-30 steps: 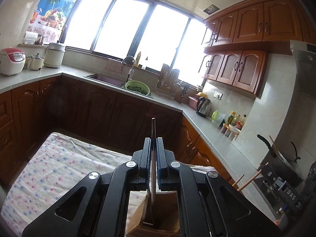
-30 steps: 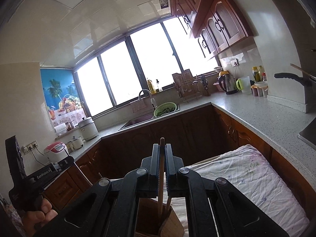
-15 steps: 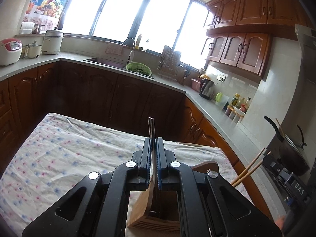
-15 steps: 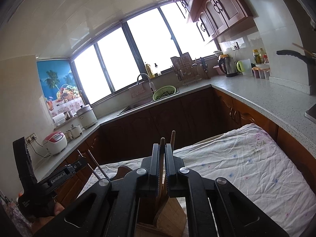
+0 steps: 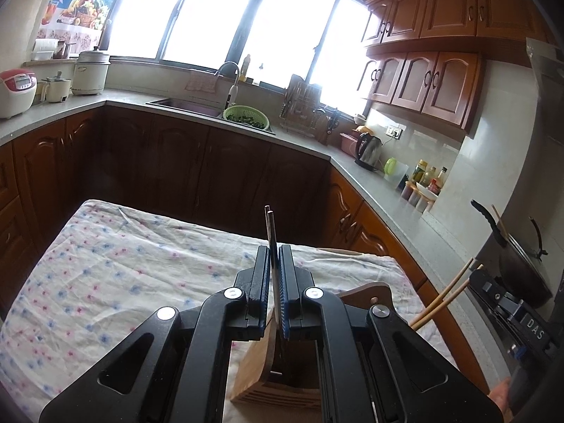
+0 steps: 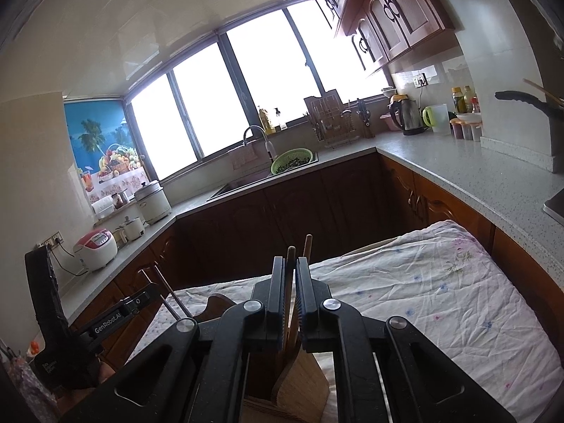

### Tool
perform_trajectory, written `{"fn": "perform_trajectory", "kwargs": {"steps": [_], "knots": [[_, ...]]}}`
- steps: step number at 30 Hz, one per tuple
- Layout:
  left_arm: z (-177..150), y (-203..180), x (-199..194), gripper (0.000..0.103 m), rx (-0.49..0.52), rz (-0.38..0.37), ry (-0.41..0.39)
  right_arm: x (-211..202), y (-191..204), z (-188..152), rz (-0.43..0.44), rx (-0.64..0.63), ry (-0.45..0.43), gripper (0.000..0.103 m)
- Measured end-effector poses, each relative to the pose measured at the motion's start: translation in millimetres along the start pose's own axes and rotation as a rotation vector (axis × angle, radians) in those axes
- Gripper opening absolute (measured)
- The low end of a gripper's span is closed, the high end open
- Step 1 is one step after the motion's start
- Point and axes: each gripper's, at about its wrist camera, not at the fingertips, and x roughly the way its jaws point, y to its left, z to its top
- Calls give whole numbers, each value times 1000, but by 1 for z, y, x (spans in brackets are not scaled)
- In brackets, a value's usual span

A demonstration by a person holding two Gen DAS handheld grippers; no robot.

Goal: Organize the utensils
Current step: 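Lift both chopsticks and carry them above the wooden utensil holder, then open the left tool while the right tool opens, releasing both chopsticks into the holder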

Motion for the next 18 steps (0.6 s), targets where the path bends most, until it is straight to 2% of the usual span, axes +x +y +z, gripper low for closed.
{"fn": "perform_trajectory", "kwargs": {"steps": [2,3,4,5,6,7,8,9,10,12,14,16,18], "knots": [[2,1,-2,6,0,-3,1,-1,-1,0,1,5,0,11],[2,1,-5,11,1,0,-1,-2,-2,1,2,11,-3,11],[2,2,-7,23,-2,0,-3,-4,-3,1,0,17,-8,12],[3,3,-11,30,-6,-2,-9,-7,-4,2,-4,23,-15,17],[3,3,-15,43,-9,4,-16,-9,-5,3,-6,31,-22,22],[3,4,-19,49,-12,9,-24,-12,-6,3,-6,40,-31,33],[4,5,-24,50,-15,11,-30,-15,-7,4,-6,48,-38,42],[4,6,-28,59,-17,15,-28,-18,-8,5,-8,54,-44,44],[4,7,-32,71,-23,20,-26,-21,-9,5,-10,58,-45,44],[2,12,-42,82,-35,27,-33,-26,-11,6,-7,70,-41,50],[-2,16,-54,89,-36,40,-36,-35,-11,4,7,80,-49,80],[-8,20,-66,93,-31,55,-27,-47,-8,1,15,72,-67,92],[-15,24,-77,93,-23,63,-9,-59,-5,-3,19,57,-73,92]]}}
